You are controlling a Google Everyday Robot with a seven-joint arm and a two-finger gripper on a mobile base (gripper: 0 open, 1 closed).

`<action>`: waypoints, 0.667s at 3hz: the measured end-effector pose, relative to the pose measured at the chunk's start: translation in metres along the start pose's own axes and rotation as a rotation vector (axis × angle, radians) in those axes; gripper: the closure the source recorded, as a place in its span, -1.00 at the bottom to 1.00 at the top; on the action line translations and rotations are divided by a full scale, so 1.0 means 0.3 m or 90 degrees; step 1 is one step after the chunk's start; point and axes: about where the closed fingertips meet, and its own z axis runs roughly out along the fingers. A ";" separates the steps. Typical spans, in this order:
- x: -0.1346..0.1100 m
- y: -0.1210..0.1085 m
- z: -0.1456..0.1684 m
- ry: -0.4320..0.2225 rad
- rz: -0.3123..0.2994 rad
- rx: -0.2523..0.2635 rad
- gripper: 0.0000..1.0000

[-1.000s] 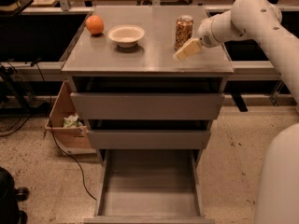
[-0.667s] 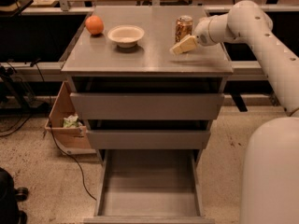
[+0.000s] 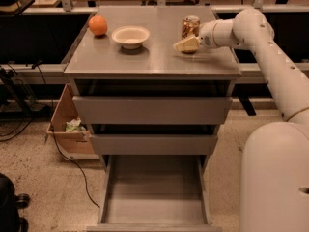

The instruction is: Place orange can into bottom drawer

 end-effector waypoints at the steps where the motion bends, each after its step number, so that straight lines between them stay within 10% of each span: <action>1: -0.008 0.038 -0.004 -0.027 0.032 -0.031 -0.17; 2: -0.056 0.095 -0.072 -0.070 0.048 -0.073 0.46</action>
Offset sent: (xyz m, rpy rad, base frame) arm -0.0475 0.0132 0.0335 0.2060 -0.0104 0.1228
